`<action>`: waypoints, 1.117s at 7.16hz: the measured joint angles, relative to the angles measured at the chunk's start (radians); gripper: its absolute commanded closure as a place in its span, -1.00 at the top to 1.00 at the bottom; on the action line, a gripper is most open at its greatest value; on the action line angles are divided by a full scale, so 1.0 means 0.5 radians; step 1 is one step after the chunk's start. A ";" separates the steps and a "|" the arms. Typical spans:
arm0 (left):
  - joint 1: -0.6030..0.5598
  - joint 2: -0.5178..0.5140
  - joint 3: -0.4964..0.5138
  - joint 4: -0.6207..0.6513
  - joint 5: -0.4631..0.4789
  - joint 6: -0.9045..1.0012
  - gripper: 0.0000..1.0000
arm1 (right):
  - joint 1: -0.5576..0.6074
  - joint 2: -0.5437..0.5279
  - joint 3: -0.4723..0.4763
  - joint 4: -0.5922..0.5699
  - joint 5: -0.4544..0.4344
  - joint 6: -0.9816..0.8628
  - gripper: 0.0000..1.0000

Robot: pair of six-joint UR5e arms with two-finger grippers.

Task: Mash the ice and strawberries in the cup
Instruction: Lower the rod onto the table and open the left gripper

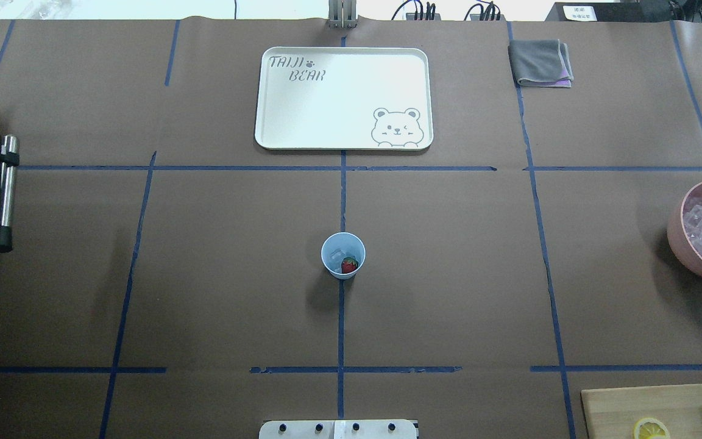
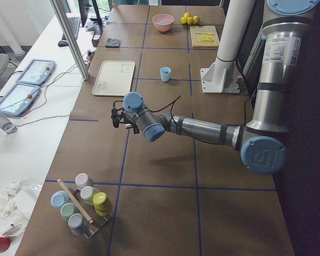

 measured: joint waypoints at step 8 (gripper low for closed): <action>0.045 0.137 0.418 0.047 0.340 0.957 -1.00 | 0.000 -0.011 0.009 -0.001 0.001 0.000 0.99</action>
